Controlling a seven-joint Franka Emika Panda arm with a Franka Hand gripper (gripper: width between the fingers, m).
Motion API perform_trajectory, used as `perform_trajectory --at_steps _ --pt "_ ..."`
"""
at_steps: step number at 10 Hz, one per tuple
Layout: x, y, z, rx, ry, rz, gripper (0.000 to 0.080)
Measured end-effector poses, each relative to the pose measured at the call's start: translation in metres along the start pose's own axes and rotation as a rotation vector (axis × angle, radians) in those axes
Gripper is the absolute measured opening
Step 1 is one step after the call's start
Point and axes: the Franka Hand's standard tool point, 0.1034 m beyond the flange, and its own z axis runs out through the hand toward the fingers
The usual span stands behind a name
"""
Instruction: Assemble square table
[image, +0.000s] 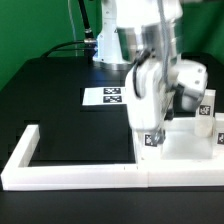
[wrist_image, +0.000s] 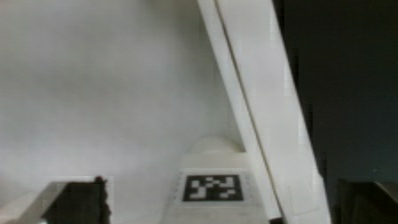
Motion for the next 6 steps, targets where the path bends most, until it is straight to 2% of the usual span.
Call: perform_trajectory --at_steps 1,3,4,6 --pt "-0.009 0.004 -0.017 -0.004 -0.017 -0.033 0.0640" --pt "-0.028 0.006 -0.051 0.007 -0.050 -0.073 0.0648" --pt "-0.030 0.006 -0.054 0.006 -0.053 -0.075 0.0648" --pt "-0.029 0.007 -0.050 0.001 -0.050 -0.074 0.0648"
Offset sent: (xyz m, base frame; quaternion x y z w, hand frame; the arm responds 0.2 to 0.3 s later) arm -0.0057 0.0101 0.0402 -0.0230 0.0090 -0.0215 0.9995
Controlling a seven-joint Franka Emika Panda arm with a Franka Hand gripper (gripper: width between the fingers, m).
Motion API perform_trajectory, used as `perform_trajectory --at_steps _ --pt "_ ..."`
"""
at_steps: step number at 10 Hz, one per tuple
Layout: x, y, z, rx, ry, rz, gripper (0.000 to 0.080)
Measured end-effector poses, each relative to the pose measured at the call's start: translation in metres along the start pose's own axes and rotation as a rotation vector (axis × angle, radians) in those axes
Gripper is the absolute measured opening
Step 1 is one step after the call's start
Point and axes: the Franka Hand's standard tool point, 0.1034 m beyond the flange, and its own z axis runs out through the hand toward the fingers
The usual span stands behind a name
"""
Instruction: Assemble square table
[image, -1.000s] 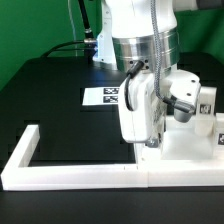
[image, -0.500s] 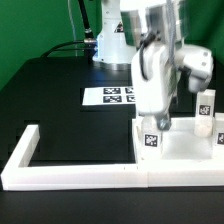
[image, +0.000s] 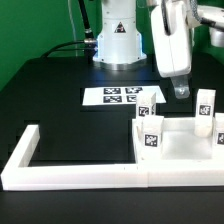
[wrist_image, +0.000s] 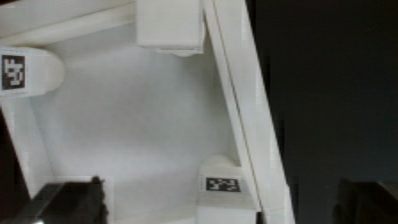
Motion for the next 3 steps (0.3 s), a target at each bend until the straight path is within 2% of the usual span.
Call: perform_trajectory --at_steps 3 --pt "0.0002 0.0002 0.0009 -0.001 0.001 0.000 0.0648"
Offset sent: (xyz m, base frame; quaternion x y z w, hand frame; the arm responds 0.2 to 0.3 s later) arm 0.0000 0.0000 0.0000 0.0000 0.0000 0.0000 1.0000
